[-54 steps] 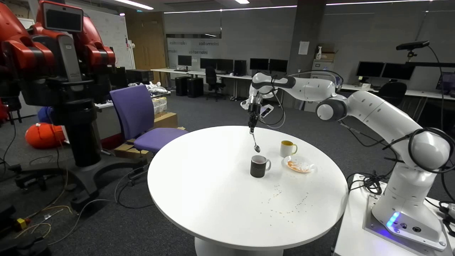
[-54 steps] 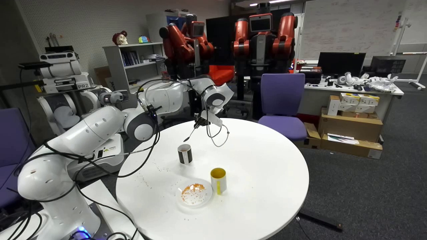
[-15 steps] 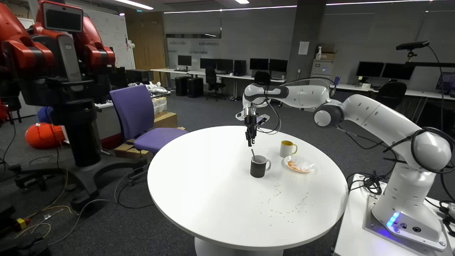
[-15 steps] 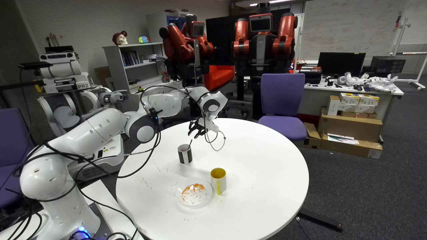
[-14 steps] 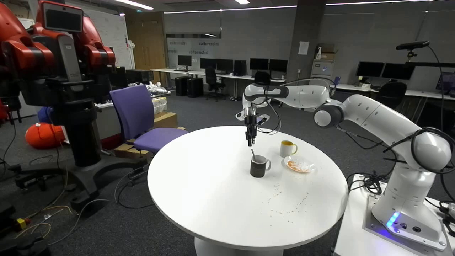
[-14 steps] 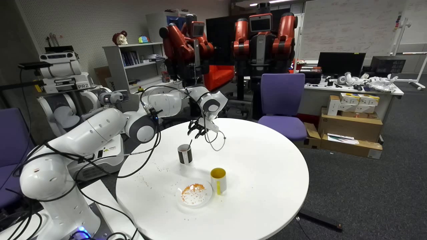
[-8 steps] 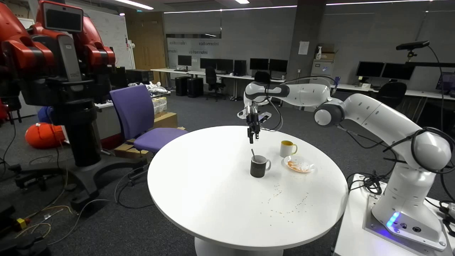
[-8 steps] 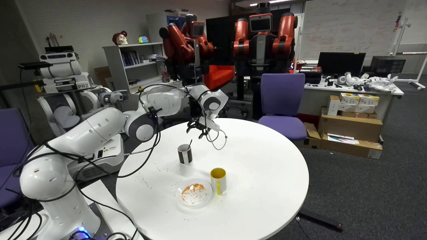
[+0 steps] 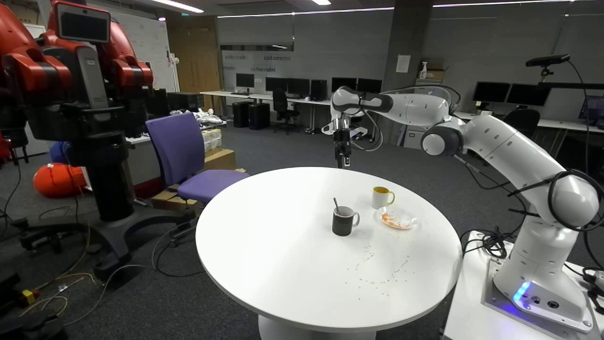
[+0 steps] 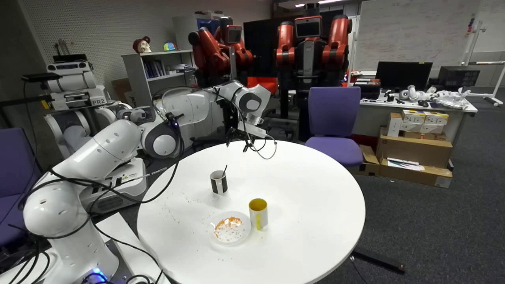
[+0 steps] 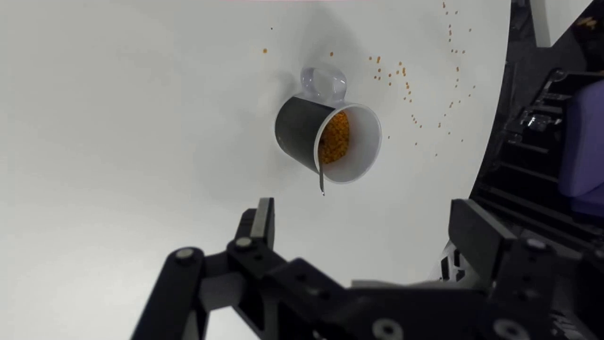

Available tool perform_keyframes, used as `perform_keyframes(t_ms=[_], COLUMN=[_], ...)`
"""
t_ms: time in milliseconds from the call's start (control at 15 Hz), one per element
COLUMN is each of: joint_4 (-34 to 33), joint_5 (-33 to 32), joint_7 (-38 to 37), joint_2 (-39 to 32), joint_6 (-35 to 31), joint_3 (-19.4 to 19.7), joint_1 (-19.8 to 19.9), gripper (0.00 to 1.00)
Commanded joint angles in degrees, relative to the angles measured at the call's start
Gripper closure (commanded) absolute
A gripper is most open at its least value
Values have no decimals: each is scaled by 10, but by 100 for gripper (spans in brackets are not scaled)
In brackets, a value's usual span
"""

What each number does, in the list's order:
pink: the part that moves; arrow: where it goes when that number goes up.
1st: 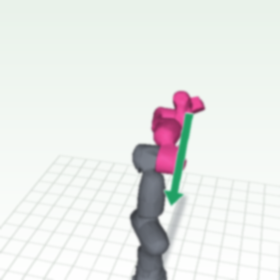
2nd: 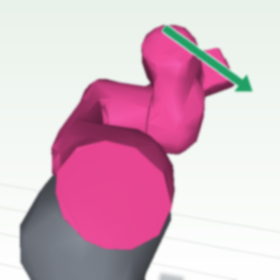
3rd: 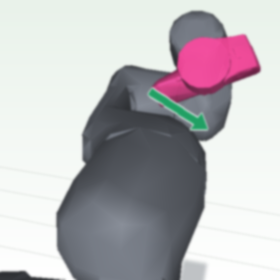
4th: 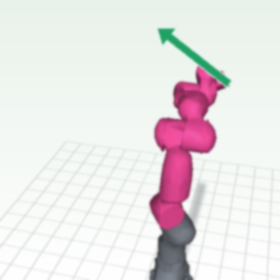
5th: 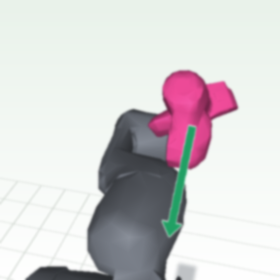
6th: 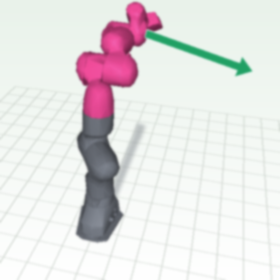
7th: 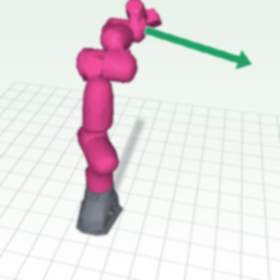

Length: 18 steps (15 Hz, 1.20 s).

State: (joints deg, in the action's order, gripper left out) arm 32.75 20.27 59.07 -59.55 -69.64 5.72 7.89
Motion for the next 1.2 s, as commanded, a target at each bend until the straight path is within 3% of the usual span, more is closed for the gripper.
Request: perform_keyframes(t_ms=[0,533,800,867,1133], joint_4=[24,31,37,0,0], joint_5=[-20,-85,-65,-71,-71], joint_7=[3,-19,-5,-9,-9], joint_2=[55,132,168,130,129], joint_6=[-4,-17,-22,-6,-5], joint_3=[22,81,78,77,77], joint_1=[-5,-26,-17,-17,-18], gripper=[0,0,0,0,0])
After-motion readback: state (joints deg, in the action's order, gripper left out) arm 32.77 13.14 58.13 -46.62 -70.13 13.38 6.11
